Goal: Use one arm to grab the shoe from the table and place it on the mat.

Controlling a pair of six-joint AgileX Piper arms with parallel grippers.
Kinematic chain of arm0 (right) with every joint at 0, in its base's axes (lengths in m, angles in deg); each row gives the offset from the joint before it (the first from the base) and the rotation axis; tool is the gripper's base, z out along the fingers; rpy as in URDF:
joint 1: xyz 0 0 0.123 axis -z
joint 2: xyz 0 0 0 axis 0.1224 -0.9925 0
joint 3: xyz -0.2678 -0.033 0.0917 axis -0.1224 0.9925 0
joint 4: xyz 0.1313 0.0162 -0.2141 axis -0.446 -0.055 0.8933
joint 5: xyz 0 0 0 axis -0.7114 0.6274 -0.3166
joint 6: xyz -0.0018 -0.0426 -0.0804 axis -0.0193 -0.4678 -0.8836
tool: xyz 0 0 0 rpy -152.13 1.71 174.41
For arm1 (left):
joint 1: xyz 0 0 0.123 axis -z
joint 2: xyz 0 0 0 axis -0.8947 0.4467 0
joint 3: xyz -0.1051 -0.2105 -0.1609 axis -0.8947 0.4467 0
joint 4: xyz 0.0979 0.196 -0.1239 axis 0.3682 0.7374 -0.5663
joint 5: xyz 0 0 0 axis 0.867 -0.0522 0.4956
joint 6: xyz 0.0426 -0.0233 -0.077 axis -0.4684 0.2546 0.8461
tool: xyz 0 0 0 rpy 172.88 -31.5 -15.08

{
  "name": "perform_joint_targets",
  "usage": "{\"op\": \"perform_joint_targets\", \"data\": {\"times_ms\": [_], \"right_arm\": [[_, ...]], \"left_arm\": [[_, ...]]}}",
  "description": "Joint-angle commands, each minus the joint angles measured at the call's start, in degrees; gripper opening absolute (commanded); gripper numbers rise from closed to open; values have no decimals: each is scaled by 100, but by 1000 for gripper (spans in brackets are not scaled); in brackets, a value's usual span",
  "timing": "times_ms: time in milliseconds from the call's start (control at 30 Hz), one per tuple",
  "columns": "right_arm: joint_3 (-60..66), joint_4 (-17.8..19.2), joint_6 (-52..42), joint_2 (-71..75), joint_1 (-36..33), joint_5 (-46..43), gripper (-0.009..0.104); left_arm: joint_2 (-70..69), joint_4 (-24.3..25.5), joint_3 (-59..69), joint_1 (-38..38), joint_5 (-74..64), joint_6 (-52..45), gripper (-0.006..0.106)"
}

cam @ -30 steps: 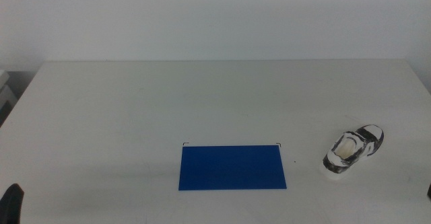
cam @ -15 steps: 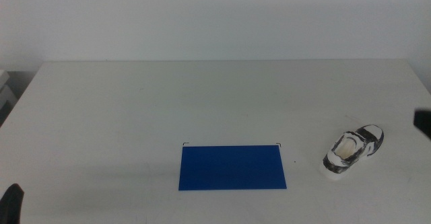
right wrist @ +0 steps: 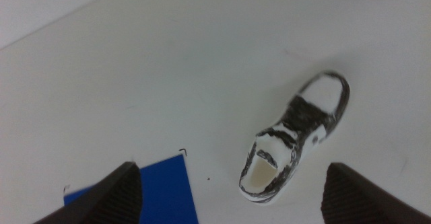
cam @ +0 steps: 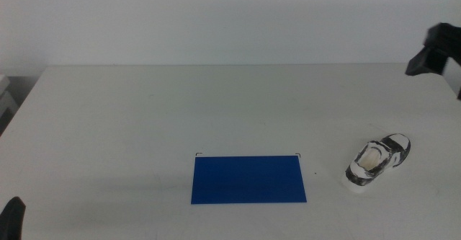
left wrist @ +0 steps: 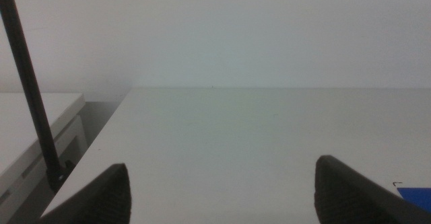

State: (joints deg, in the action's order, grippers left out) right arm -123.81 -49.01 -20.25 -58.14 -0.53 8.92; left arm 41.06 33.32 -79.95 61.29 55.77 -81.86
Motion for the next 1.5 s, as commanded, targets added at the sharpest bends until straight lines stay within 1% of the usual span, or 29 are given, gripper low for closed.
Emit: {"op": "perform_joint_targets", "data": {"times_ms": [0, 133, 400, 767, 867, 1000, 1067, 1133, 1233, 1267, 1367, 1433, 1467], "right_arm": [[-417, 156, 515, -280, 42, -17, 82], [-644, 150, 1209, -833, 42, -72, 82], [-697, 153, 2743, -1788, 42, 430, 82], [-697, 96, 2839, -2436, 42, 411, 82], [-697, 206, 2839, -2435, 42, 411, 82], [-697, 629, 2801, -2435, 42, 411, 82], [-697, 744, 2806, -2435, 42, 411, 82], [-697, 817, 2818, -2435, 42, 403, 82], [-697, 789, 2818, -2435, 42, 389, 82], [-697, 689, 2966, -2442, 42, 376, 82], [-697, 566, 3427, -2469, 42, 401, 82], [-697, 554, 3834, -2470, 3, 469, 82], [-697, 620, 3968, -2470, -41, 518, 82]], "left_arm": [[-40, -74, 29, 26, 463, 67, 94], [-40, -74, 29, 26, 463, 67, 94], [-40, -74, 29, 26, 463, 67, 94], [-40, -74, 29, 26, 463, 67, 94], [-40, -74, 29, 26, 463, 67, 94], [-40, -74, 29, 26, 463, 67, 94], [-40, -74, 29, 26, 463, 67, 94], [-40, -74, 29, 26, 463, 67, 94], [-40, -74, 29, 26, 463, 67, 94], [-40, -74, 29, 26, 463, 67, 94], [-40, -74, 29, 26, 463, 67, 94], [-40, -74, 29, 26, 463, 67, 94], [-40, -74, 29, 26, 463, 67, 94]]}}
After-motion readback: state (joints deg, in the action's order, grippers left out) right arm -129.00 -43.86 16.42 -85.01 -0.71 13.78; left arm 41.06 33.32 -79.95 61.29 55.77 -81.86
